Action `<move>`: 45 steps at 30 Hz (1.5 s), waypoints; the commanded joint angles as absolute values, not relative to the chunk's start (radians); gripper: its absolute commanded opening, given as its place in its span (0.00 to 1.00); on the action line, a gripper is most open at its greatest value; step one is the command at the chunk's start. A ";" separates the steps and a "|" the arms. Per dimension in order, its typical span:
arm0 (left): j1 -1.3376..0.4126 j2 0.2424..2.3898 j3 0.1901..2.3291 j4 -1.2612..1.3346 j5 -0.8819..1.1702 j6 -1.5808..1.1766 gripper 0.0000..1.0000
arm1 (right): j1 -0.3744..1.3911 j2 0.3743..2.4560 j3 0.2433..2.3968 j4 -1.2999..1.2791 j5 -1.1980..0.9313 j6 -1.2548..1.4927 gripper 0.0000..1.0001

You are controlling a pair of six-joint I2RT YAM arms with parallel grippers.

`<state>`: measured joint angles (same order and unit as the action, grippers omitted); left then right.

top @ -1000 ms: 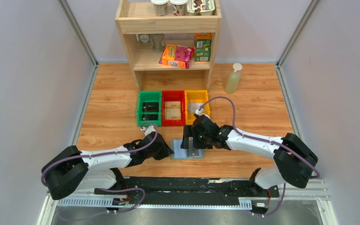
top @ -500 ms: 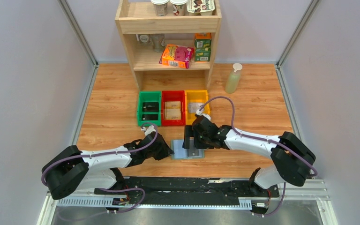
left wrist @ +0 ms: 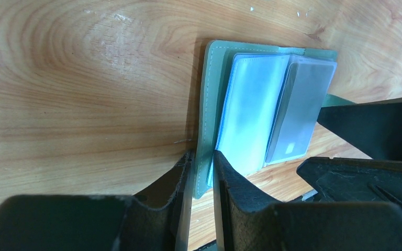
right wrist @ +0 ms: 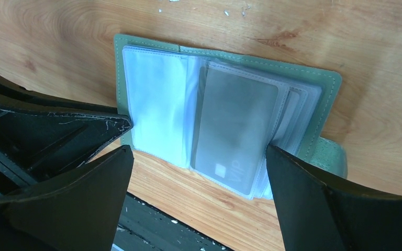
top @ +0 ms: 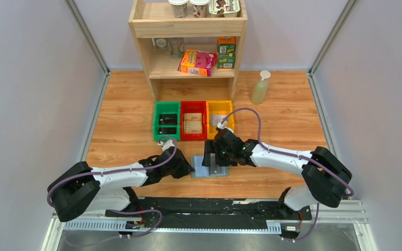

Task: Take the credit cards out of the card holder
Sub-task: Remove the credit card from the card holder.

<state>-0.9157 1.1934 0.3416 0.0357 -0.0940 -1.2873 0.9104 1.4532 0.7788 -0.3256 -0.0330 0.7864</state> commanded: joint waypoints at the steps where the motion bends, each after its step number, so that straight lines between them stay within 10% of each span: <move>1: -0.919 1.200 0.382 0.067 -0.086 -1.269 0.27 | 0.908 1.430 0.818 -0.276 -0.058 0.769 1.00; 32: -0.917 1.167 0.353 0.075 -0.094 -1.289 0.27 | 0.925 1.580 0.839 -0.011 -0.301 0.848 1.00; 45: -0.919 1.009 0.324 0.014 -0.124 -1.290 0.45 | 0.873 1.419 0.769 -0.089 -0.230 0.775 1.00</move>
